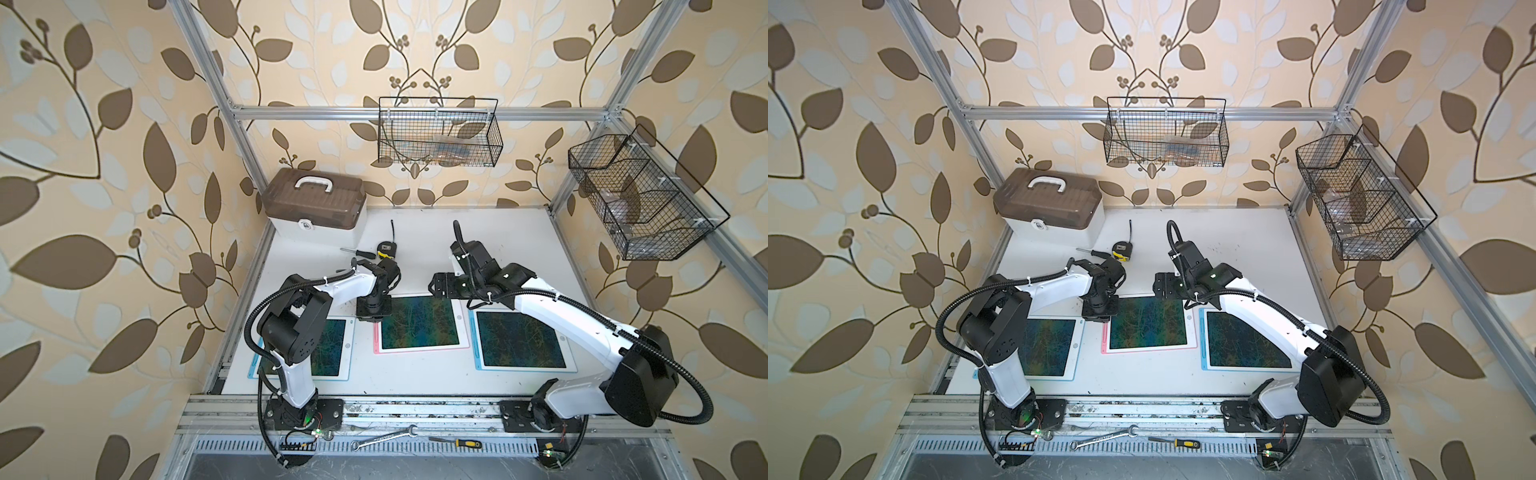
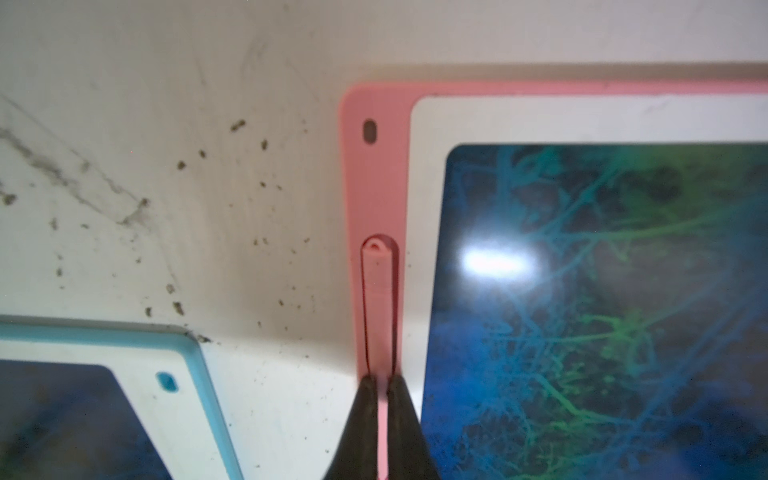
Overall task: Place the stylus back onto the writing tablet
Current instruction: Place the stylus on the writing tablet.
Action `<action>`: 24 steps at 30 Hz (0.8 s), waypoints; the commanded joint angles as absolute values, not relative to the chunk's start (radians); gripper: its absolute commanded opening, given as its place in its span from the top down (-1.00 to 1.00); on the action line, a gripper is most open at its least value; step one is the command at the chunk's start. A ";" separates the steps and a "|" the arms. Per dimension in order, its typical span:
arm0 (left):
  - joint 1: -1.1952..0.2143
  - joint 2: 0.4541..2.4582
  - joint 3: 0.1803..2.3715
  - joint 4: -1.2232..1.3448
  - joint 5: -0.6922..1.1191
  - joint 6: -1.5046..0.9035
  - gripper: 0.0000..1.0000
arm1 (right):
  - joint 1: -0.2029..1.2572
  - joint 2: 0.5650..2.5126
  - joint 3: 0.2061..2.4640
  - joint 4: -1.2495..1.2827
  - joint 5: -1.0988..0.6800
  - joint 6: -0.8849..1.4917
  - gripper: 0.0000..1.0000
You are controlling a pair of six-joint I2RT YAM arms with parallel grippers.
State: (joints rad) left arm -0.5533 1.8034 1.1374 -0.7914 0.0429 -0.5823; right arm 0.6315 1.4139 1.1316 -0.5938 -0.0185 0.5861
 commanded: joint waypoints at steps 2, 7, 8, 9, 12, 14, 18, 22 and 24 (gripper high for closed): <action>-0.534 1.810 1.089 -0.790 0.019 -0.571 0.84 | 0.627 1.423 1.138 -0.599 -0.012 0.589 -0.81; -0.533 1.808 1.070 -0.772 0.030 -0.574 0.87 | 0.630 1.429 1.143 -0.599 -0.014 0.588 -0.81; -0.534 1.806 1.068 -0.770 0.030 -0.574 0.89 | 0.629 1.427 1.141 -0.601 -0.012 0.588 -0.81; -0.532 1.807 1.067 -0.770 0.031 -0.574 0.91 | 0.629 1.427 1.141 -0.602 -0.012 0.588 -0.81; -0.533 1.807 1.065 -0.770 0.031 -0.576 0.94 | 0.628 1.425 1.138 -0.602 -0.012 0.588 -0.81; -0.533 1.809 1.065 -0.772 0.029 -0.574 0.97 | 0.627 1.426 1.139 -0.601 -0.012 0.588 -0.80; -0.533 1.813 1.062 -0.772 0.026 -0.574 1.00 | 0.627 1.424 1.139 -0.602 -0.011 0.589 -0.80; -0.532 1.799 1.086 -0.786 0.033 -0.574 0.98 | 0.627 1.425 1.140 -0.602 -0.010 0.588 -0.80; -0.531 1.778 1.116 -0.802 0.032 -0.571 0.88 | 0.628 1.425 1.141 -0.601 -0.008 0.588 -0.80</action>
